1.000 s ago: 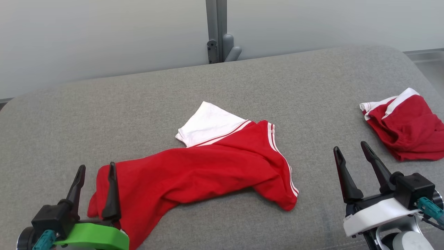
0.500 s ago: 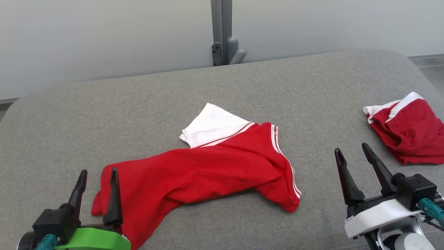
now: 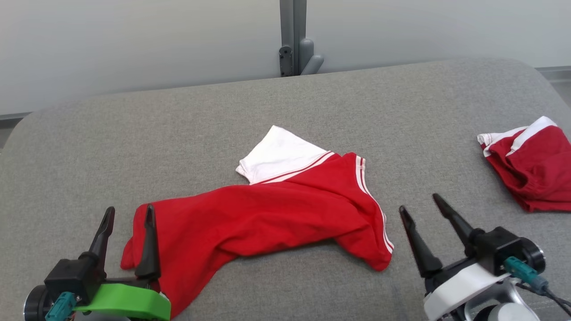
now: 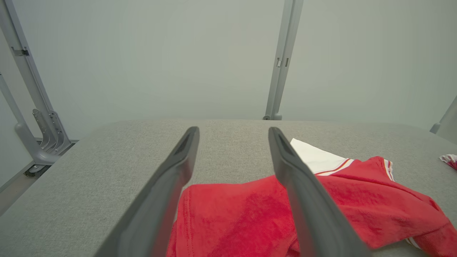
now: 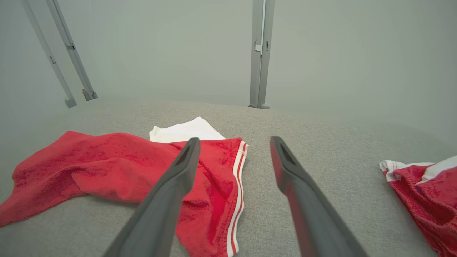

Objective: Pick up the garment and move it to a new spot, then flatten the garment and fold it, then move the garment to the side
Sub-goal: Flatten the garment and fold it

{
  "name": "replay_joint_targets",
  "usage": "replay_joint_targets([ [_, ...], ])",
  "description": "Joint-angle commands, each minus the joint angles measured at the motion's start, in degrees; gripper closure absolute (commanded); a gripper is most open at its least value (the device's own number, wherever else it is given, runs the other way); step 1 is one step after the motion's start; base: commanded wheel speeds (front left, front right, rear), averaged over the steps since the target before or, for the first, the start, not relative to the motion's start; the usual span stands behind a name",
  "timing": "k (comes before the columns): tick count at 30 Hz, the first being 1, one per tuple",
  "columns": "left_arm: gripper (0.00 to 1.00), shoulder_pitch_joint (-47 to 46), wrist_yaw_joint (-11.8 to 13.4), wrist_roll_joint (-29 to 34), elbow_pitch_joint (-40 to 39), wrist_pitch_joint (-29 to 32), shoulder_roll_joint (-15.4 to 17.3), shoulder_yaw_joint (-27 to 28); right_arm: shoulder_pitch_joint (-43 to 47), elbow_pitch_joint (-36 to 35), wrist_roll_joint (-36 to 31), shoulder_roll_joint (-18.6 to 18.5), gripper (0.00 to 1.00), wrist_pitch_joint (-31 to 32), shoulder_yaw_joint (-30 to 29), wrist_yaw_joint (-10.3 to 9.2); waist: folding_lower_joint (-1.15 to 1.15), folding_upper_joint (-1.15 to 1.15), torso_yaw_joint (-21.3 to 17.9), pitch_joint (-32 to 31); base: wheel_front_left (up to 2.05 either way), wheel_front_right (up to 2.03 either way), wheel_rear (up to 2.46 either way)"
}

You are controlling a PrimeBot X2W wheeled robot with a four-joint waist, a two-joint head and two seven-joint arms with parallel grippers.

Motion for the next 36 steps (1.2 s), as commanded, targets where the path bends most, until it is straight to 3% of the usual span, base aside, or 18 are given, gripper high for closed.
replay_joint_targets([
  [1,0.00,-1.36,-0.04,0.78,-0.25,0.02,0.01,-0.09,-0.48,0.46,-0.36,-0.95,0.00,0.61,2.08,-0.06,0.00,0.00,0.88,1.24,0.00,0.00,0.00],
  [6,0.00,-4.01,-0.65,1.34,0.33,-0.70,-0.65,-0.91,-1.43,4.11,-0.78,-6.12,0.00,2.62,11.43,-0.06,0.00,0.00,2.54,4.13,0.00,0.00,0.00],
  [11,0.00,-6.86,-1.54,1.75,1.99,-1.89,-1.91,-1.71,-2.84,10.47,-1.67,-9.02,0.00,2.57,15.81,-0.07,0.00,0.00,4.28,6.71,0.00,0.00,0.00],
  [21,0.00,-9.25,-2.06,1.89,4.13,-3.34,-3.22,-2.19,-8.59,22.10,-5.91,-8.69,0.00,0.73,18.90,-0.07,0.00,0.00,5.29,8.76,0.00,0.00,0.00],
  [22,0.00,-9.40,-2.05,1.97,4.23,-3.44,-3.30,-2.23,-9.22,23.11,-6.04,-8.46,0.30,0.48,19.06,-0.07,0.00,0.00,5.32,8.91,0.00,0.00,0.00],
  [23,0.00,-9.56,-2.03,2.04,4.33,-3.53,-3.34,-2.28,-9.81,24.02,-6.31,-8.27,0.85,0.14,19.11,-0.07,0.00,0.00,5.36,9.04,0.00,0.00,0.00],
  [24,0.00,-9.71,-2.04,2.10,4.43,-3.51,-3.34,-2.30,-10.36,24.45,-6.37,-8.08,1.00,-0.28,18.94,-0.07,0.00,0.00,5.40,9.12,0.00,0.00,0.00],
  [30,0.00,-9.74,-1.48,2.15,4.35,-3.66,-2.90,-1.87,-11.83,19.25,-5.32,-9.69,1.00,-1.53,20.96,-0.07,0.00,0.00,4.61,9.46,0.00,0.00,0.00],
  [36,0.00,-8.81,-0.66,2.12,3.77,-3.66,-2.15,-0.99,-12.99,3.38,-0.24,-16.35,1.00,5.77,25.55,-0.07,0.00,0.00,2.30,9.48,0.00,0.00,0.00],
])
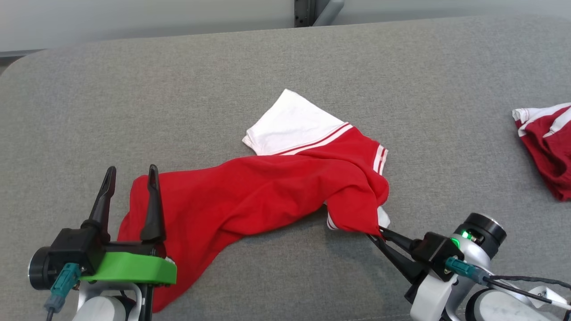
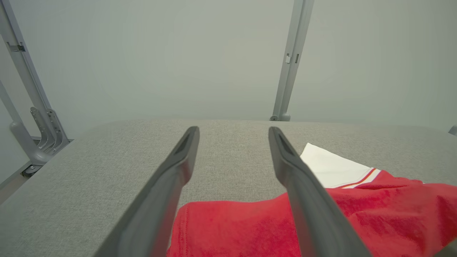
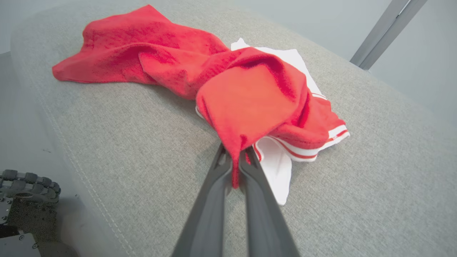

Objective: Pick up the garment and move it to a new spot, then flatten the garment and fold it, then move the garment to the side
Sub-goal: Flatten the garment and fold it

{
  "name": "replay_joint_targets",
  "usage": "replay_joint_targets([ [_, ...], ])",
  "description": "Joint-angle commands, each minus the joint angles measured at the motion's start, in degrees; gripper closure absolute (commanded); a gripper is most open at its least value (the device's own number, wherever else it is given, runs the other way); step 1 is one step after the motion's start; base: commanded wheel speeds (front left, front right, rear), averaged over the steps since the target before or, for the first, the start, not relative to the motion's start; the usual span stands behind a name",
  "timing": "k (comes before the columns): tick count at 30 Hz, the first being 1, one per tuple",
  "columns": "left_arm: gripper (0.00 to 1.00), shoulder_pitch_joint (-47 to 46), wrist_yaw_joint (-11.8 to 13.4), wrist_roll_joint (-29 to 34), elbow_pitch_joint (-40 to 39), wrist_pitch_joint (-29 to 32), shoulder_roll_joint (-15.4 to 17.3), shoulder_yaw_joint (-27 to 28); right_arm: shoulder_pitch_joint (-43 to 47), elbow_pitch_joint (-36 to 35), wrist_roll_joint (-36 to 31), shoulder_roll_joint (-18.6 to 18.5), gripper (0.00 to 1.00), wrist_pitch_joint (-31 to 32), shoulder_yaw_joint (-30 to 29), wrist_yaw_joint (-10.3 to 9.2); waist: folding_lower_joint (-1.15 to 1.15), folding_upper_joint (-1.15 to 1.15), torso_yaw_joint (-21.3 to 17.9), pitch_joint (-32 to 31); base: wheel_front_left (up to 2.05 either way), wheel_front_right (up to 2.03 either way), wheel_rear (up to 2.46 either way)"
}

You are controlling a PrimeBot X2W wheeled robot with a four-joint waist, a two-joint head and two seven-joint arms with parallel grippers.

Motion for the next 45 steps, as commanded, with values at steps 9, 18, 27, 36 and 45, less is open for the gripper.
replay_joint_targets([
  [9,0.00,-0.41,0.67,0.19,-0.95,0.07,0.85,0.43,-5.66,-24.41,4.13,-8.90,1.00,10.15,-2.83,-0.08,0.00,0.00,-2.22,0.19,0.00,0.00,0.00],
  [18,0.00,-1.75,0.28,0.46,-0.57,-0.31,-0.34,-0.94,-4.76,-16.07,8.27,-6.31,1.00,9.22,-13.84,-0.08,0.00,0.00,0.57,2.12,0.00,0.00,0.00],
  [27,0.00,-4.56,-0.94,0.99,0.88,-0.64,-1.32,-2.24,-11.29,4.67,11.29,-0.59,1.00,1.55,-13.43,-0.07,0.00,0.00,3.09,5.98,0.00,0.00,0.00],
  [36,0.00,-8.22,-2.13,2.25,2.76,-1.10,-2.65,-3.97,-22.08,25.08,13.37,4.78,1.00,-6.56,-8.95,-0.08,0.00,0.00,5.49,8.72,0.00,0.00,0.00],
  [45,0.00,-7.18,-1.19,2.76,3.30,-2.01,-2.97,-2.56,-21.93,32.61,14.34,7.88,0.00,-14.10,-9.96,-0.08,0.00,0.00,4.09,6.35,0.00,0.00,0.00],
])
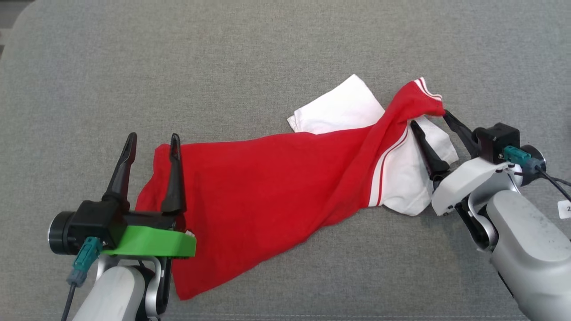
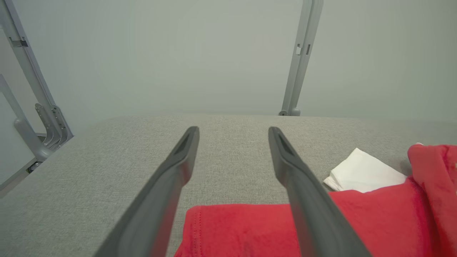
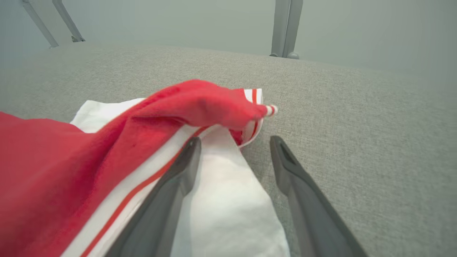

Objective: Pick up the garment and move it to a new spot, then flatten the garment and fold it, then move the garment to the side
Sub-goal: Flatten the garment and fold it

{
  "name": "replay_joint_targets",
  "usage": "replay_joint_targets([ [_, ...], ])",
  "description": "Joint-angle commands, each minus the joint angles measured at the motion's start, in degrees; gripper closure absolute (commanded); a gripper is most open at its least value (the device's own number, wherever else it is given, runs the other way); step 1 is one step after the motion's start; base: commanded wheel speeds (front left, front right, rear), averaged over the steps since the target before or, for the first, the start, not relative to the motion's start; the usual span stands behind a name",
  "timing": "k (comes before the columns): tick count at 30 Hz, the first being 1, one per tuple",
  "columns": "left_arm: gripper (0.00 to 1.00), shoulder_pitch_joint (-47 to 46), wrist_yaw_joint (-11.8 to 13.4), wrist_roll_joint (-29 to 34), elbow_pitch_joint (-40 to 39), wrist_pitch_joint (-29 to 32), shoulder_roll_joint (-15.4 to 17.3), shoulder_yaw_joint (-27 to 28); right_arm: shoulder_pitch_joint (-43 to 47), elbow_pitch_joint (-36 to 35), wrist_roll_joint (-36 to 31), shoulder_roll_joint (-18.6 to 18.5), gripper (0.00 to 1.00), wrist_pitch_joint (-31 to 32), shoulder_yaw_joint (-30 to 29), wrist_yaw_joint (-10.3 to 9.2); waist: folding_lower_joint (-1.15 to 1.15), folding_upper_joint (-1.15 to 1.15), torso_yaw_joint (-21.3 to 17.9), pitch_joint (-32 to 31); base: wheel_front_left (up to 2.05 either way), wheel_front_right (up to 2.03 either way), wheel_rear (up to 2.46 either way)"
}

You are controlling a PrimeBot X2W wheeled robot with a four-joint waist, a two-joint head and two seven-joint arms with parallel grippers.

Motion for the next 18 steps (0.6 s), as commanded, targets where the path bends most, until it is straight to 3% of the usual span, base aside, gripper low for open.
replay_joint_targets([
  [1,0.00,0.88,0.32,0.19,0.21,-0.24,0.24,0.39,1.73,-0.18,-0.27,0.36,0.00,-0.64,-0.70,-0.08,0.00,0.00,-1.36,-1.71,0.00,0.00,0.00],
  [11,0.00,5.42,1.57,0.85,-0.96,-0.58,1.36,2.91,12.89,-13.34,-4.83,3.56,0.00,-1.37,-11.72,-0.07,0.00,0.00,-5.49,-7.45,0.00,0.00,0.00],
  [18,0.00,10.28,2.52,0.27,-1.79,0.06,2.97,3.44,20.02,-21.84,-8.11,5.95,0.00,-1.06,-15.38,-0.07,0.00,0.00,-7.84,-11.41,0.00,0.00,0.00],
])
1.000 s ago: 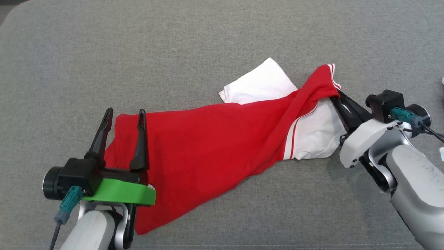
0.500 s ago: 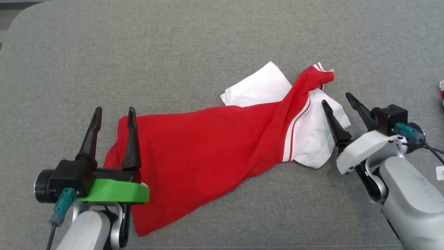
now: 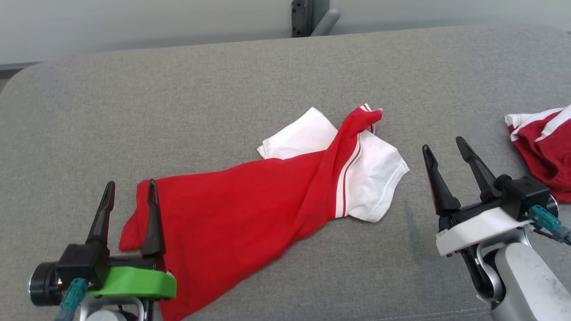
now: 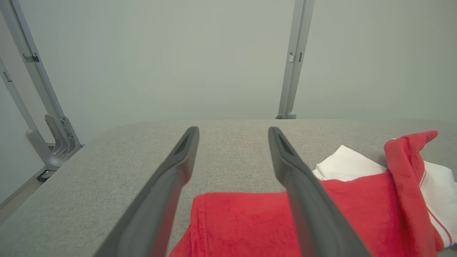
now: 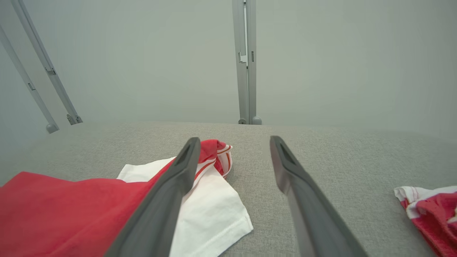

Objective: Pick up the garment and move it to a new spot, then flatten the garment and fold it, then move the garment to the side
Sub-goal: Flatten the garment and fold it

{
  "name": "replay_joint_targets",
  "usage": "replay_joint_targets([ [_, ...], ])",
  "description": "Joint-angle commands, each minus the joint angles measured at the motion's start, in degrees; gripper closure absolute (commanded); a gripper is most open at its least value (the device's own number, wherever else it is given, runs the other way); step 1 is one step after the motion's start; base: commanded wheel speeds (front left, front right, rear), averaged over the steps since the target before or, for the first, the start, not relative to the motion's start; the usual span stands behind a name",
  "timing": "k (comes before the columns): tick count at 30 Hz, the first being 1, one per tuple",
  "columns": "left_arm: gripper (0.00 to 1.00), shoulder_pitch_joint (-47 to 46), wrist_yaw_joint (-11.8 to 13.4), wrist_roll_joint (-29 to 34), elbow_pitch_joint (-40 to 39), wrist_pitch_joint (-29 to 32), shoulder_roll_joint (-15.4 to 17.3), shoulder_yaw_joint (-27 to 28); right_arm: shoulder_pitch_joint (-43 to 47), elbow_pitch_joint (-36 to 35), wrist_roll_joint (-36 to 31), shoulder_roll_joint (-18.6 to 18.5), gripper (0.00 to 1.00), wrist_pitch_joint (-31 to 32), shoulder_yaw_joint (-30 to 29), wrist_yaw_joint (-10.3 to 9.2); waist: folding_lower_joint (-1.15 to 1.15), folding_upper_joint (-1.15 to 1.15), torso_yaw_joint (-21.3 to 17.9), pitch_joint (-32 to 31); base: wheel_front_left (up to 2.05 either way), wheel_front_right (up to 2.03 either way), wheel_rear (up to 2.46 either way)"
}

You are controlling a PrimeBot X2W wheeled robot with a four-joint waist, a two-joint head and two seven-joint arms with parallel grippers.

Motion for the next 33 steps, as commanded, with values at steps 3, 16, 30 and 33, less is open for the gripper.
replay_joint_targets([
  [3,0.00,2.80,0.66,-0.49,-0.66,0.87,0.94,-0.12,3.66,-3.11,-1.13,0.77,0.00,1.16,-1.62,-0.06,0.00,0.00,-2.41,-3.13,0.00,0.00,0.00],
  [16,0.00,6.51,1.80,-0.66,-3.17,3.67,1.60,-1.71,8.85,-8.69,-2.50,2.89,0.00,3.99,-4.88,-0.06,0.00,0.00,-2.50,-3.76,0.00,0.00,0.00],
  [30,0.00,11.32,1.38,-8.34,1.67,15.40,1.01,-3.35,10.09,-9.07,-1.93,3.32,0.00,4.71,-5.28,-0.06,0.00,0.00,0.33,-3.28,0.00,0.00,0.00],
  [33,0.00,13.33,1.38,-10.25,2.47,17.98,0.59,-3.83,10.12,-9.01,-1.87,3.23,0.00,4.69,-5.42,-0.06,0.00,0.00,1.07,-2.83,0.00,0.00,0.00],
])
